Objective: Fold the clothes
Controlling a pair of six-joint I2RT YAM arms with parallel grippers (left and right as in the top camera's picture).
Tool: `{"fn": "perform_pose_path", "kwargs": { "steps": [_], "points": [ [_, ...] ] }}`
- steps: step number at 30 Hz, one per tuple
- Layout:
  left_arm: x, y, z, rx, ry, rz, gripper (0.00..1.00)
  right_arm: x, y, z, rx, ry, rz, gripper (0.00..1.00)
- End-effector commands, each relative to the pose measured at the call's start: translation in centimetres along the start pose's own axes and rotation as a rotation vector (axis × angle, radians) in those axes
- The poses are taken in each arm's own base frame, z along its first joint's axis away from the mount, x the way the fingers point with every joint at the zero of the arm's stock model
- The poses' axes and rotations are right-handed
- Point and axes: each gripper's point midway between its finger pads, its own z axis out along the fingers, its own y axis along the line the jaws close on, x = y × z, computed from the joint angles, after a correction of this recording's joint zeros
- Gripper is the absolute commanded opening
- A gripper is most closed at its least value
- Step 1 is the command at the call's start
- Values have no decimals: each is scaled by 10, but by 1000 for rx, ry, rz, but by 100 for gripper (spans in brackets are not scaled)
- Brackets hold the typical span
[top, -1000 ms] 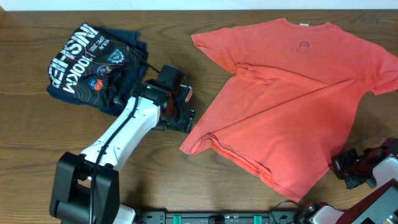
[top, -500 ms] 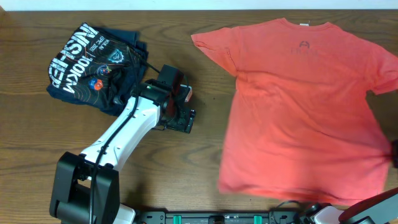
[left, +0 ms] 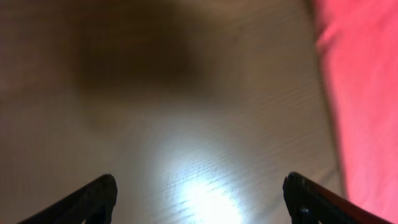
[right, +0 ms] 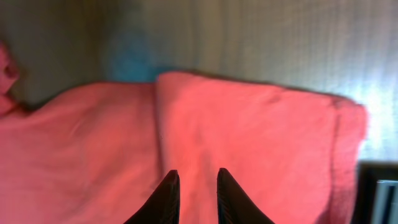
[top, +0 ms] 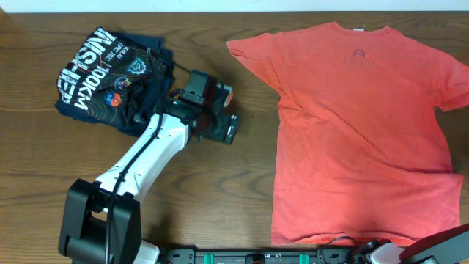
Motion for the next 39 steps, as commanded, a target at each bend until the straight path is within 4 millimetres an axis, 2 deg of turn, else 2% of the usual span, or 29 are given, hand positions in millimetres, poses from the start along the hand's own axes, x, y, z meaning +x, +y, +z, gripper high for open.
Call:
{"fn": "perform_pose_path", "kwargs": {
  "steps": [1,3,6,11,15,21,24,29,36,39],
  "points": [
    [-33,-33,-8,175,-124,72,87,29,46,-12,-250,142,-165,19],
    [-52,-40,-5,214,-178,89,87,51,71,-21,-393,214,-309,19],
    [-77,-41,3,228,-194,97,87,84,94,-32,-513,288,-472,21],
    [-124,-43,26,231,-171,137,87,129,111,-42,-559,343,-667,24],
    [-150,-44,52,235,-157,150,88,156,117,-51,-570,367,-763,25],
    [-179,-37,93,237,-214,100,88,167,111,-55,-544,383,-790,25],
    [-190,-33,114,251,-262,32,87,169,103,-53,-512,397,-803,25],
    [-203,-36,138,286,-324,-53,81,166,85,-45,-411,396,-817,25],
    [-203,-32,166,156,-360,-81,57,172,77,-46,-391,423,-845,24],
    [-198,-31,172,107,-352,-83,42,174,76,-46,-387,430,-847,23]
  ]
}}
